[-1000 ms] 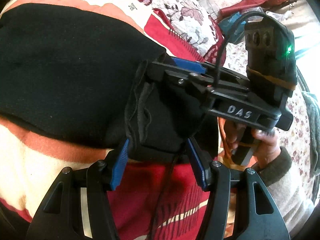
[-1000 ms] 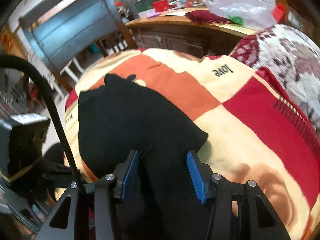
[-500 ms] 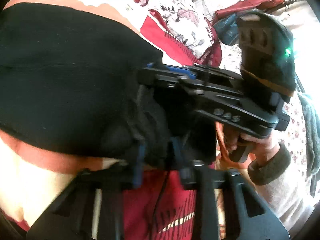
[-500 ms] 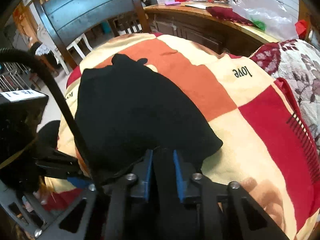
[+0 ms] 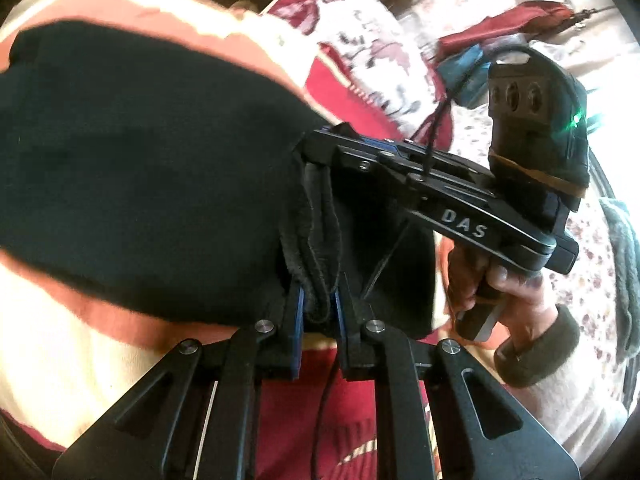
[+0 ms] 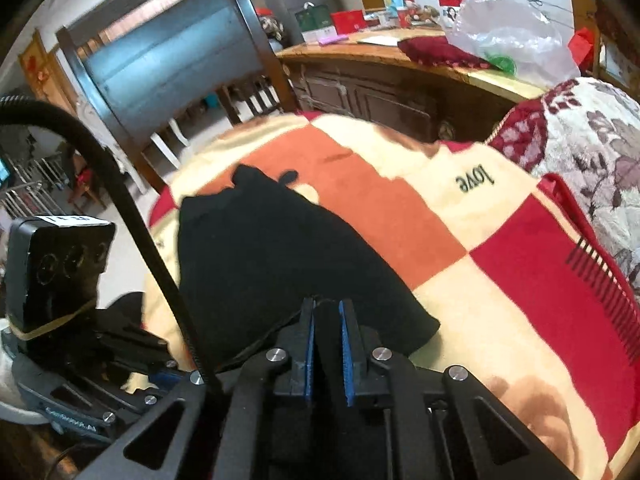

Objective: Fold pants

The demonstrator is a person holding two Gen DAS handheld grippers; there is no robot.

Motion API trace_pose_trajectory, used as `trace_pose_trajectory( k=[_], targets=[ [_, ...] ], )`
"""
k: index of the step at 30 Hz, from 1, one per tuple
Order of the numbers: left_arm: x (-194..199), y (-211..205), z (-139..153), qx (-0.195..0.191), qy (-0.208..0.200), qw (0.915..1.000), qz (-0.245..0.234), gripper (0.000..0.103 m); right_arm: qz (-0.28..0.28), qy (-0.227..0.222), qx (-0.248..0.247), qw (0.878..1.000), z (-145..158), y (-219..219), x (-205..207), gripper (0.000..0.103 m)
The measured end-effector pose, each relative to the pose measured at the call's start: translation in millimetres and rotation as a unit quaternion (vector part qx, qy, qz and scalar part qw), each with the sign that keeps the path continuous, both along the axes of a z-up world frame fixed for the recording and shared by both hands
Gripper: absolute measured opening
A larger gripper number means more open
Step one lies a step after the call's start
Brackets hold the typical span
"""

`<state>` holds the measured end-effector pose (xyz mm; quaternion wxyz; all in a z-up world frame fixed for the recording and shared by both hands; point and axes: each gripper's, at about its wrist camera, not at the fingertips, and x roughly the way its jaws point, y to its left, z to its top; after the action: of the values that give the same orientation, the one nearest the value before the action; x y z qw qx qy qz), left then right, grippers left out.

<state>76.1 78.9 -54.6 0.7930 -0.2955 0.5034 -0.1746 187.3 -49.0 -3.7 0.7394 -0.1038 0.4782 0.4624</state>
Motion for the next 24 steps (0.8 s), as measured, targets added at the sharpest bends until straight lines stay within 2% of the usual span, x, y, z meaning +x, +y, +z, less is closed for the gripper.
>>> trace_pose_trajectory(
  k=[1,3,5,7,10,13,14,16,17,19,21,24],
  targets=[
    [-1.6,-0.5,-1.5,0.003,0.002,1.0,0.002,0.012,-0.007,0.002,-0.006,1.0,-7.5,2.2,-0.8,0.011],
    [-3.0,-0.8,0.7,0.008,-0.001,1.0,0.003,0.013,-0.023,0.01,0.001,1.0,-12.3,1.0,-0.8,0.021],
    [-5.4,-0.4,7.0,0.02,-0.01,0.9997,0.005,0.017,-0.032,0.023,0.025,0.999,-7.2,-4.8,-1.0,0.05],
    [-9.6,2.9,14.1,0.037,-0.019,0.999,0.014,0.018,-0.044,0.028,0.041,0.998,5.5,-11.2,-3.1,0.051],
    [-16.8,11.6,22.3,0.05,-0.023,0.998,0.029,0.018,-0.049,0.012,0.049,0.998,27.5,-18.0,-10.0,0.051],
    [-24.9,29.7,28.7,0.047,-0.023,0.9971,0.055,0.018,-0.044,0.005,0.051,0.998,45.3,-13.9,-18.6,0.051],
    [-26.7,37.4,30.7,0.043,-0.024,0.9965,0.068,0.027,-0.047,-0.003,0.052,0.998,49.7,-12.2,-22.2,0.051],
    [-34.7,56.3,34.5,0.027,-0.032,0.9941,0.1,0.064,-0.055,-0.012,0.063,0.996,55.1,-9.8,-28.1,0.051],
    [-38.8,65.4,35.6,0.02,-0.035,0.9922,0.118,0.068,-0.059,-0.014,0.066,0.996,55.7,-7.9,-30.2,0.051],
    [-41.7,85.9,34.4,0.008,-0.035,0.9871,0.156,0.068,-0.068,-0.015,0.072,0.995,55.9,0.2,-34.8,0.051],
    [-42.6,100.6,31.2,0.008,-0.025,0.9845,0.173,0.068,-0.06,0.002,0.072,0.996,51.6,16.6,-35.4,0.051],
    [-46.3,120.7,25.9,0.018,-0.015,0.9782,0.206,0.068,-0.048,0.002,0.061,0.997,48.6,38.8,-34.6,0.051]
  ],
)
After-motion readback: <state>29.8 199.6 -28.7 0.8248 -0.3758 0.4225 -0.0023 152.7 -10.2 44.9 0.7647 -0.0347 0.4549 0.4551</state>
